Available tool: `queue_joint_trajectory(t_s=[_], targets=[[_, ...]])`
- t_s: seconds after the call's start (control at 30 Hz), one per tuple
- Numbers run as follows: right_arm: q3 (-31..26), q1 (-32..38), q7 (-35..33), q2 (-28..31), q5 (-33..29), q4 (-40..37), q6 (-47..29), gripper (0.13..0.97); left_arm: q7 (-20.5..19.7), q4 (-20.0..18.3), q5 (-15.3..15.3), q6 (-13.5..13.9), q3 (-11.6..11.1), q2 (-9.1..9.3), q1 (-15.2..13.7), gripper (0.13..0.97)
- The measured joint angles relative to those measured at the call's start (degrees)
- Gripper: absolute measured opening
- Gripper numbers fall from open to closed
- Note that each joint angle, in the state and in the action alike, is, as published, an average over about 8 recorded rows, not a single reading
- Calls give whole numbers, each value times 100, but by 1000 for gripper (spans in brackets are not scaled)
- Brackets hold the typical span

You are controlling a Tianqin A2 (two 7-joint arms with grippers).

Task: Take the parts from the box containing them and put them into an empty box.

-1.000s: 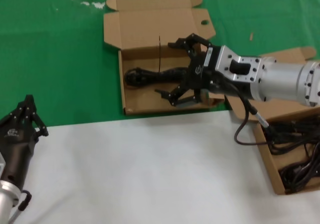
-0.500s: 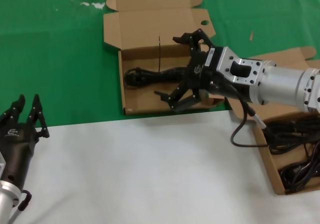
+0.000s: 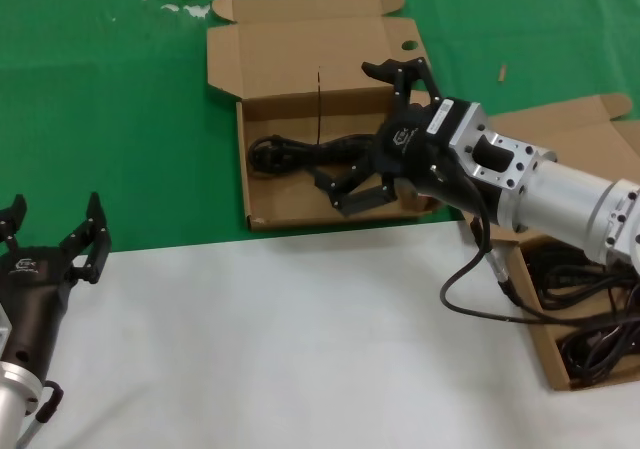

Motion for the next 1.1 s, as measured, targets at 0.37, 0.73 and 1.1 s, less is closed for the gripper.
queue_joint_trajectory(t_s=[0.37,0.73,1.1], targets=[[322,-603,-226,-185,450,88,732,966,1,0,0,0,0,0,0,658],[645,-1207,-455,-371,900,176,1466,966,2,0,-1,0,0,0,0,862],[969,-1811,-683,-556,1352,264,2200,966,1,0,-1,0,0,0,0,946]])
